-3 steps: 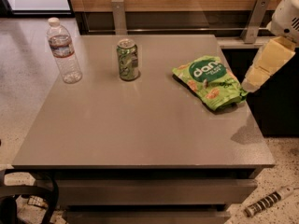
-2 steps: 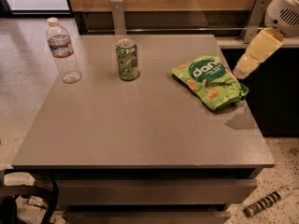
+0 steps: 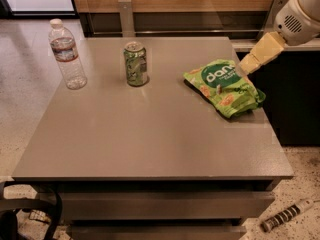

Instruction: Move green rice chip bag near water bottle

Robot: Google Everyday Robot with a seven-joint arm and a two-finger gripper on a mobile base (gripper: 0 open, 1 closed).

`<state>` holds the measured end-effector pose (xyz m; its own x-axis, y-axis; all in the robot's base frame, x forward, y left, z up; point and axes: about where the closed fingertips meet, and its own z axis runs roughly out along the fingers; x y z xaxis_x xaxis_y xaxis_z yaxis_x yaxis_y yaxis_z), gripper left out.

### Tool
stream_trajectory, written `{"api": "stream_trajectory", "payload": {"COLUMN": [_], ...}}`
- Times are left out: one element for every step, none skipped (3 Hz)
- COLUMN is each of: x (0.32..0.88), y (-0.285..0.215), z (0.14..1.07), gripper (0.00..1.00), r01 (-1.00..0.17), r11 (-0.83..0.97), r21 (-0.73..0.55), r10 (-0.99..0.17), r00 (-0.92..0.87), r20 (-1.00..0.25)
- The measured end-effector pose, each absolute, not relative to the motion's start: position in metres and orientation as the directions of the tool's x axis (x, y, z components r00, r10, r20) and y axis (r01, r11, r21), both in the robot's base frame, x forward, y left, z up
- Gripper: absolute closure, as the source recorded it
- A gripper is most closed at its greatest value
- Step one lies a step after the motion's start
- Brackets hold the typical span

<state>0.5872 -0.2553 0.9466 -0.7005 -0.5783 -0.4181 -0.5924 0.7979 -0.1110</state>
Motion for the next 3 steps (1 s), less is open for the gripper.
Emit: {"api": "stream_trajectory", "payload": {"x": [0.596, 0.604, 0.616], "y": [-0.25, -0.24, -0.228], "z": [0.925, 0.901, 0.858], "gripper": [0.0, 0.0, 0.0], "r01": [-0.564, -0.562, -0.561], "r11": [0.823, 0.827, 0.827], "r21": [-0.066, -0.025, 0.032], "r10": [-0.53, -0.512, -0.505], "r00": [-0.723, -0.732, -0.767], "r20": [-0.443, -0.449, -0.396]}}
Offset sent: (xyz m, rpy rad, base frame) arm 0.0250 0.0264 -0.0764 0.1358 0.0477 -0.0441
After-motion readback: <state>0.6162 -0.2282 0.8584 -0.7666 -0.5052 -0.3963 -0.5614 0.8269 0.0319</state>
